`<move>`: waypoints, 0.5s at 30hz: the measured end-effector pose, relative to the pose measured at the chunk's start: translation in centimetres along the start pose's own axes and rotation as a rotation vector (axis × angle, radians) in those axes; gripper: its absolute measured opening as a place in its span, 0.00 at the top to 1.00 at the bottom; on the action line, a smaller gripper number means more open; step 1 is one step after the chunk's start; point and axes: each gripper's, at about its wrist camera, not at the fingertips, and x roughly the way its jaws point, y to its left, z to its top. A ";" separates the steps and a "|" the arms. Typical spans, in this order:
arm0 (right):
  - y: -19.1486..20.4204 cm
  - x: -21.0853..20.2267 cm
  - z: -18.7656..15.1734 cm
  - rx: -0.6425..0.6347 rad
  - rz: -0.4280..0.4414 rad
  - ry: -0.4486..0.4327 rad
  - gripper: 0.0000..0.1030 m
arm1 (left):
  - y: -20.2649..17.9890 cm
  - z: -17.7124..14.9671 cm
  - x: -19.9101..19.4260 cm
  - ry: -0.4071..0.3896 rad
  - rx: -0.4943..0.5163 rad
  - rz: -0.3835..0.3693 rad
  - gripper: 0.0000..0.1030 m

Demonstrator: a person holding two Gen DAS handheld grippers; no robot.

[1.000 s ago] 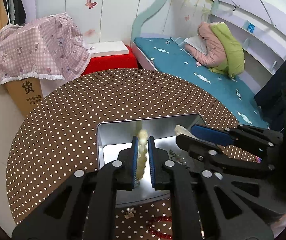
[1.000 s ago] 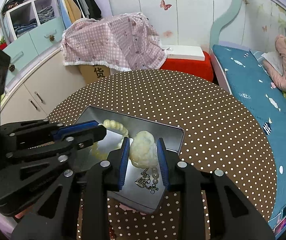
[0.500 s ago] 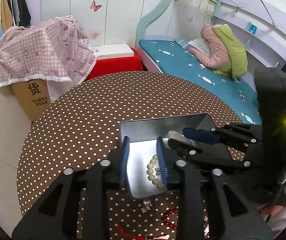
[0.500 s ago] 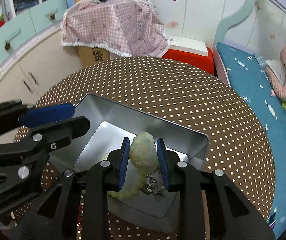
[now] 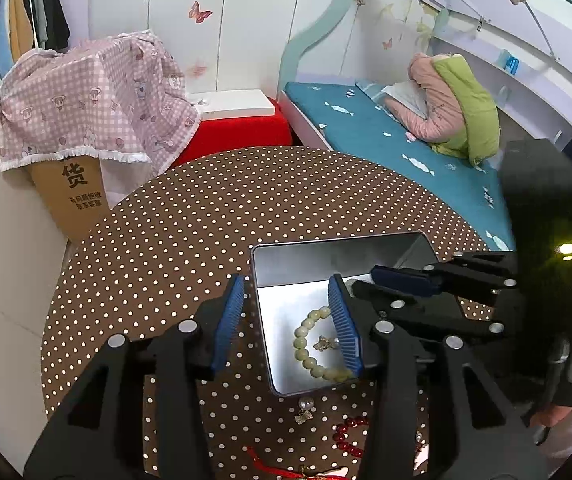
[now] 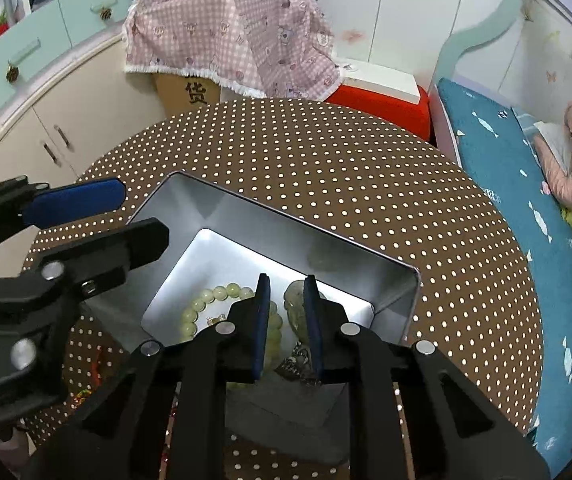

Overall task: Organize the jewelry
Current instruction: 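Carry bracelet and pendant into the tin box and open both tools, then grasp the red string bracelet with the right tool while the left moves to a silver charm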

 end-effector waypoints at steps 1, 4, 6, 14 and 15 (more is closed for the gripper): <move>0.0 -0.3 0.0 0.008 0.000 -0.005 0.84 | -0.1 0.0 0.0 0.001 0.001 0.000 0.56; -0.5 -1.5 -0.5 0.058 0.015 -0.022 0.82 | -0.3 -0.1 -0.3 -0.005 0.002 0.003 0.54; -0.7 -2.4 -0.7 0.091 0.024 -0.038 0.79 | -0.4 -0.1 -0.5 -0.010 0.007 0.005 0.53; -0.4 -6.8 -1.5 0.100 -0.016 -0.142 0.55 | -1.7 -1.0 -2.6 -0.035 0.024 0.021 0.47; -0.3 -7.5 -1.7 0.102 -0.026 -0.157 0.51 | -1.9 -1.2 -3.0 -0.038 0.025 0.026 0.46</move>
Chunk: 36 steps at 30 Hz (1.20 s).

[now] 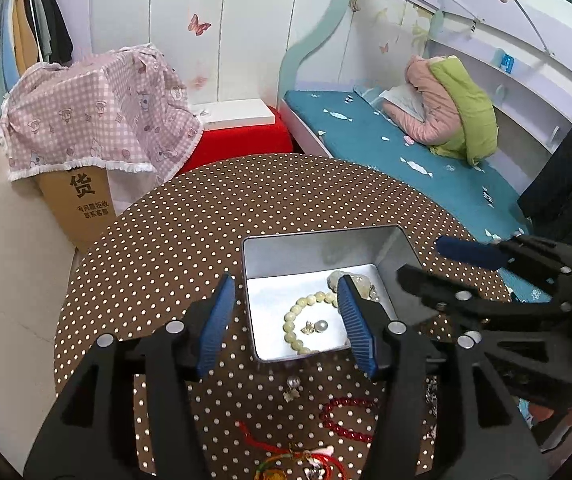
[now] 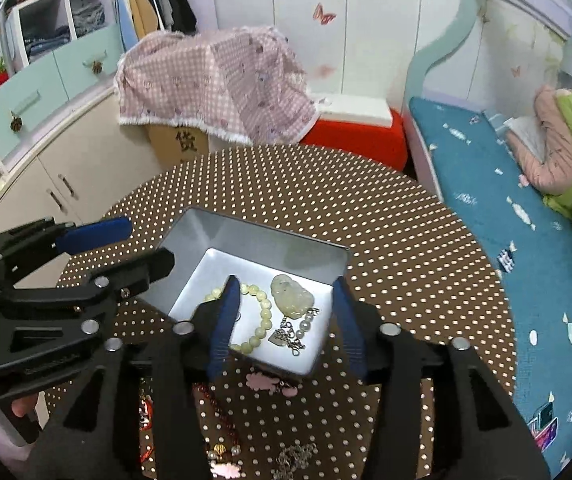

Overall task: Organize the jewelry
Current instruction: 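Grasp the red string bracelet with the right tool while the left moves to a silver charm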

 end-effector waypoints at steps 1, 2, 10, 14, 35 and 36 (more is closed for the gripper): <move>0.0 -0.3 -0.1 0.002 -0.003 -0.007 0.49 | -0.1 -0.2 -0.3 -0.003 0.001 0.002 0.45; 0.1 -0.7 -0.2 0.002 -0.006 -0.016 0.45 | -0.2 -0.3 -0.7 -0.006 0.002 0.005 0.45; 0.8 -3.3 -1.6 0.005 -0.007 -0.064 0.33 | -0.5 -2.1 -3.7 -0.026 0.010 0.032 0.33; 1.7 -4.0 -2.7 0.000 0.002 -0.071 0.30 | 0.2 -3.6 -4.9 -0.027 -0.006 0.054 0.21; 10.5 2.8 -7.2 -0.184 0.164 0.156 0.69 | 8.3 -12.6 -7.1 0.079 -0.139 0.143 0.16; 10.7 3.2 -7.2 -0.191 0.162 0.165 0.70 | 8.5 -12.8 -7.1 0.082 -0.143 0.142 0.16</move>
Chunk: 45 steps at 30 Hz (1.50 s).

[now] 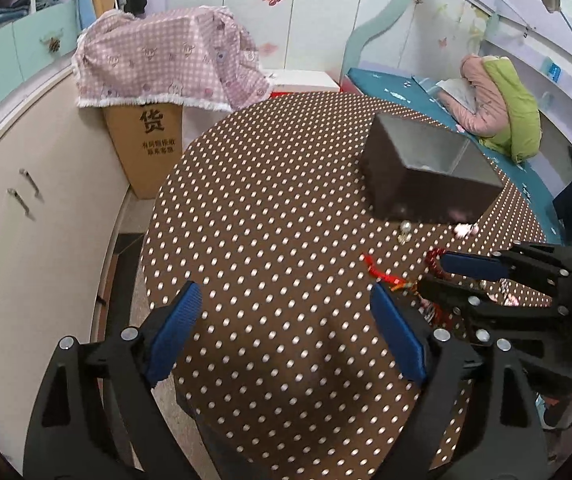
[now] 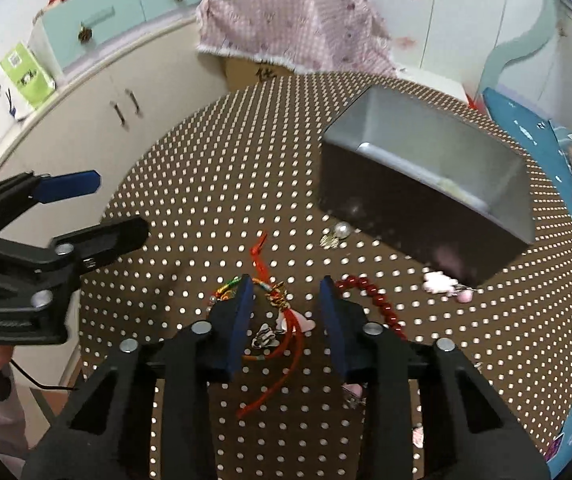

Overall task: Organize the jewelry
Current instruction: 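Grasp the red string bracelet with the right tool while the left moves to a silver charm, then close the left tool on the silver charm while the right holds the red bracelet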

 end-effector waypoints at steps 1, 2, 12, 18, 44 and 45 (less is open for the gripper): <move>0.3 0.5 0.1 -0.008 0.003 0.013 0.70 | 0.2 -0.3 0.1 0.007 -0.007 -0.003 0.16; 0.4 0.8 0.1 -0.013 0.005 0.022 0.70 | 0.5 -0.6 0.1 0.013 -0.012 -0.006 0.16; 0.7 2.0 0.0 -0.030 -0.007 0.051 0.95 | 0.7 -1.9 0.9 0.054 -0.027 -0.035 0.16; 0.0 -0.1 0.0 0.005 0.021 -0.007 0.96 | -0.3 -1.9 0.8 0.049 -0.014 -0.064 0.16; -6.7 -6.7 -3.5 0.199 0.046 -0.173 0.96 | -10.1 -1.7 4.5 0.115 0.178 -0.111 0.56; -6.8 -6.6 -3.6 0.203 0.050 -0.172 0.96 | -10.4 -1.7 4.6 0.118 0.185 -0.107 0.59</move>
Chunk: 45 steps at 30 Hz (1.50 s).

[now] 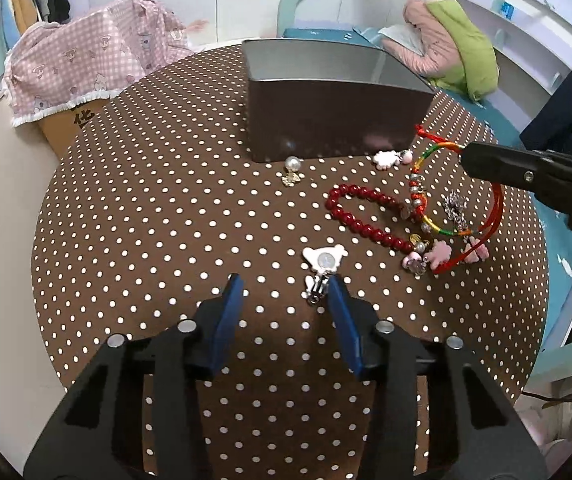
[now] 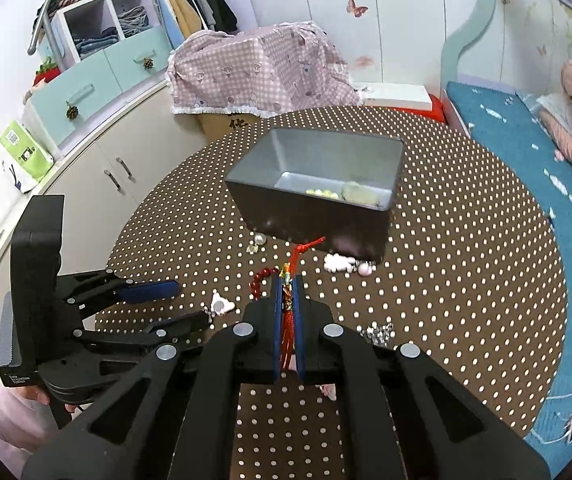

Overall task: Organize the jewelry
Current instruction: 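Close the left tool on the silver charm while the right holds the red bracelet, then carry the charm and red string bracelet over the tin box and open both tools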

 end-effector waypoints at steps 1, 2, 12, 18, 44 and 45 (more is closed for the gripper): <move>-0.2 0.0 -0.1 0.004 0.002 0.002 0.96 | -0.1 -0.1 0.1 0.004 0.002 0.001 0.63; -0.3 0.1 -0.3 0.008 0.005 0.003 0.96 | -0.2 -0.1 0.2 0.007 0.005 0.006 0.63; -1.2 -0.2 -0.7 0.030 0.014 -0.002 0.96 | -0.6 -0.2 0.2 0.004 0.022 0.012 0.90; -1.7 -0.3 -0.7 0.043 0.011 -0.005 0.96 | -0.5 -0.1 0.3 0.002 0.008 0.006 0.91; -3.2 -0.8 2.0 0.034 -0.018 -0.052 0.96 | -0.4 5.1 -2.9 -0.131 0.007 -0.056 0.92; -3.4 -1.0 2.5 0.028 -0.022 -0.059 0.96 | -0.6 5.7 -3.0 -0.141 0.012 -0.058 0.92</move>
